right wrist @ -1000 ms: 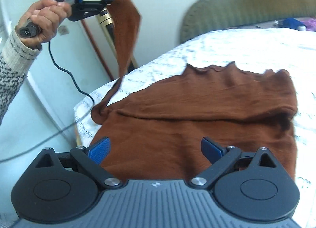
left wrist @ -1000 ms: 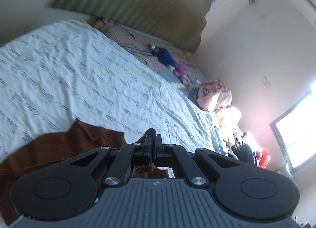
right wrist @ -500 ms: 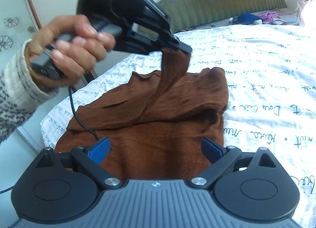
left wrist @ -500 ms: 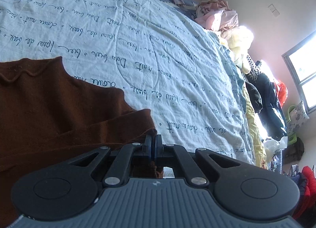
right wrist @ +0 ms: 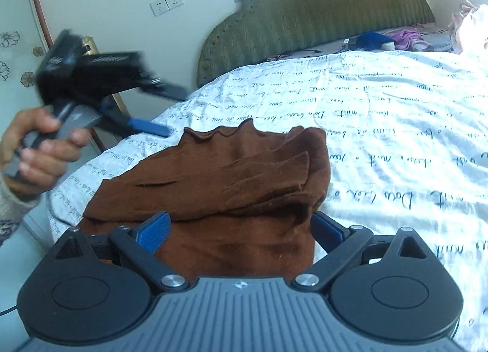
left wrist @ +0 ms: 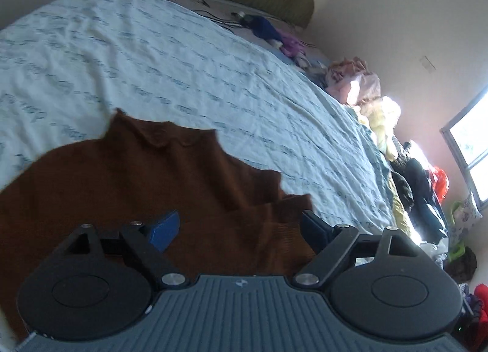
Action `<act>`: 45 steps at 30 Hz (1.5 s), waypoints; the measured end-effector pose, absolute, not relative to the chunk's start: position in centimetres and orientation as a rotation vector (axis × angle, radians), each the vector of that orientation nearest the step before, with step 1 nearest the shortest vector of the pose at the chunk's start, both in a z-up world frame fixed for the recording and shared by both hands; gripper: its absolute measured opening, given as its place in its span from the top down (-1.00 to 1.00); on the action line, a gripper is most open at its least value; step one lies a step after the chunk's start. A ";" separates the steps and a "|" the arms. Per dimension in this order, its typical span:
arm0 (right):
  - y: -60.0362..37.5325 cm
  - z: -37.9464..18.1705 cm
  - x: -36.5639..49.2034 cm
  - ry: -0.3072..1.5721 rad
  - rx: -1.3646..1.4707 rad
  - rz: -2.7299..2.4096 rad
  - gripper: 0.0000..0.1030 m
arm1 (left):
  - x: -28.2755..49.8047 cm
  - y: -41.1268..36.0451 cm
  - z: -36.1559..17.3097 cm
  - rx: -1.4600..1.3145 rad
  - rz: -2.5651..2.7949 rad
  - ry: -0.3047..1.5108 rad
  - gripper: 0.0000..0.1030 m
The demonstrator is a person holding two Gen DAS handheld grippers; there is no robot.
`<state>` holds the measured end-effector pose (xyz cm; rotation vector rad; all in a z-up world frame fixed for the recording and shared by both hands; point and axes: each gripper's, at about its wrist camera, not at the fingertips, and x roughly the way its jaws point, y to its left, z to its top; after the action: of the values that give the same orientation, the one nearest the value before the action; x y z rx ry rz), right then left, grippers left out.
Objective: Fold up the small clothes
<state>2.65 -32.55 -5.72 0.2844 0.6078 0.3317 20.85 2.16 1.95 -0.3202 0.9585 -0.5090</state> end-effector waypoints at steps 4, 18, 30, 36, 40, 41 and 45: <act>-34.2 -6.7 7.1 0.636 0.319 0.284 -0.92 | 19.5 11.9 0.3 -0.329 -0.290 0.917 -0.74; -33.8 -9.1 11.2 0.759 0.327 0.290 -0.92 | 17.1 18.4 -6.7 -0.445 -0.265 1.026 -0.23; -29.3 -8.6 -0.3 0.760 0.076 0.513 -0.92 | 3.7 16.1 -7.3 -0.405 -0.395 1.042 0.07; -32.8 -8.7 1.7 0.707 0.214 0.347 -0.92 | 5.8 18.9 -8.6 -0.579 -0.361 1.020 0.21; -35.1 -10.8 5.9 0.802 0.359 0.378 0.04 | 7.0 18.2 -9.2 -0.627 -0.384 1.063 0.91; -34.9 -11.2 6.1 0.824 0.360 0.397 0.77 | 6.8 18.0 -9.2 -0.623 -0.394 1.058 0.91; -33.7 -11.1 4.4 0.822 0.285 0.429 0.90 | 6.3 17.8 -8.9 -0.633 -0.433 1.033 0.94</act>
<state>4.44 -33.67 -11.15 0.2846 0.8224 0.4292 6.30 17.82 -8.87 -0.6333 1.0327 -0.4330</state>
